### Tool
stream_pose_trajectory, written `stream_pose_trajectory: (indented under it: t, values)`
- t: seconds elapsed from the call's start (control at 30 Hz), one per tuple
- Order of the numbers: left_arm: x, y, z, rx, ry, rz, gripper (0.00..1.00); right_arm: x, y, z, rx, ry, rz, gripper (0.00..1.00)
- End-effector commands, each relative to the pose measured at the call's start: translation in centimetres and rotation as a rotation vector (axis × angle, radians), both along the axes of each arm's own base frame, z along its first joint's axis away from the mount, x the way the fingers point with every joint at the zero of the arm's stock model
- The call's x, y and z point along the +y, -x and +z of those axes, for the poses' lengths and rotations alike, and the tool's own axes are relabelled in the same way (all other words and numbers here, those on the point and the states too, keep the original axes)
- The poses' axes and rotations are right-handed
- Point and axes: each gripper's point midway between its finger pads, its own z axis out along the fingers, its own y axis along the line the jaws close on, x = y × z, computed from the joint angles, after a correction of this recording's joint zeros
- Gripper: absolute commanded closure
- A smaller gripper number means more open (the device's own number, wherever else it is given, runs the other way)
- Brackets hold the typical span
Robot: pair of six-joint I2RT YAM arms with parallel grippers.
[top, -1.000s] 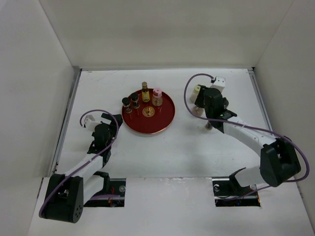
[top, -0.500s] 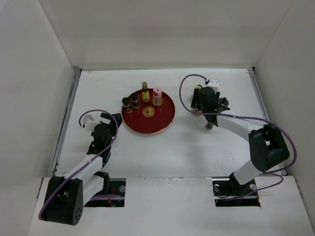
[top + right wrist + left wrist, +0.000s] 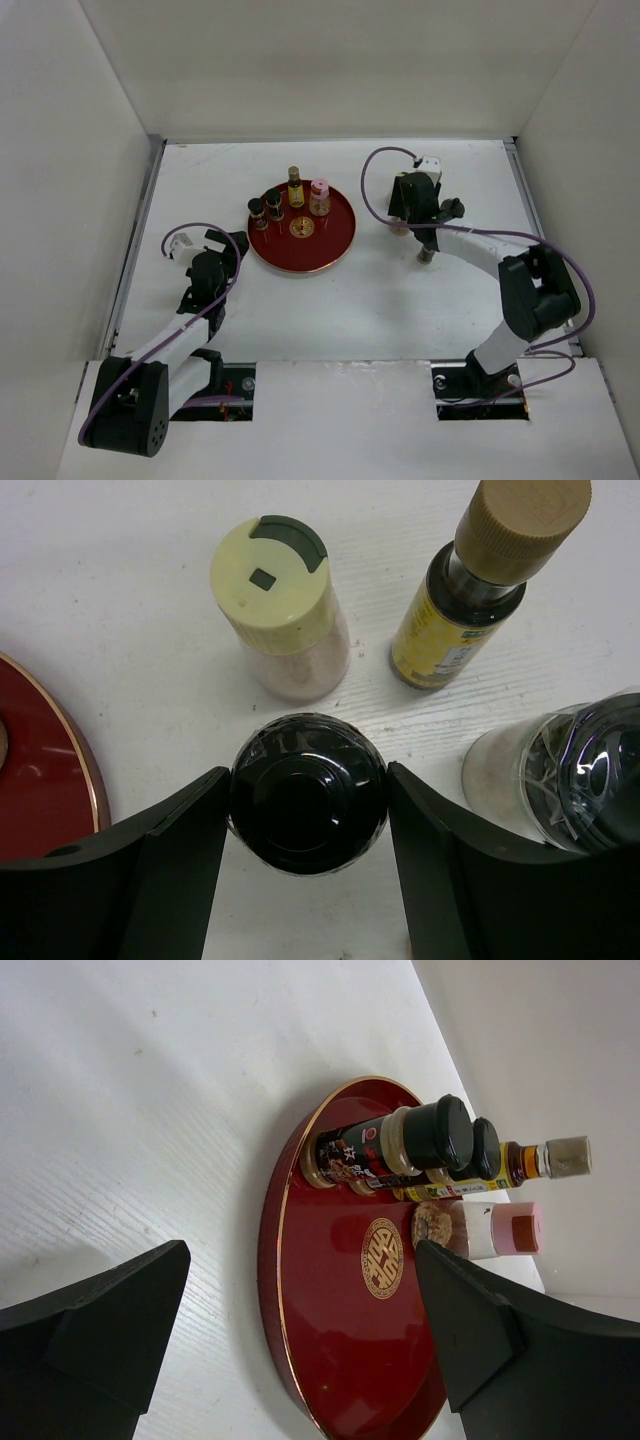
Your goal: Organize the condiment bottles
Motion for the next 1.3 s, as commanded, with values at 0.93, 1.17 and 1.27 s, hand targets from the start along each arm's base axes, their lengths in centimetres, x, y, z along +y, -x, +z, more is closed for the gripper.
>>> stream_pose_trajectory:
  t: [0.93, 1.17, 1.27]
  values:
    - [1.0, -0.1, 1.0, -0.046, 0.01, 0.045, 0.0, 33.7, 4.3, 9.3, -0.246, -0.192, 0.574, 0.44]
    - [0.8, -0.1, 1.1, -0.047, 0.01, 0.037, 0.0, 36.4, 5.6, 6.5, -0.212, -0.17, 0.615, 0.43]
    - [0.6, -0.2, 0.9, -0.041, 0.013, 0.029, 0.0, 36.9, 6.0, 5.4, -0.196, -0.165, 0.619, 0.4]
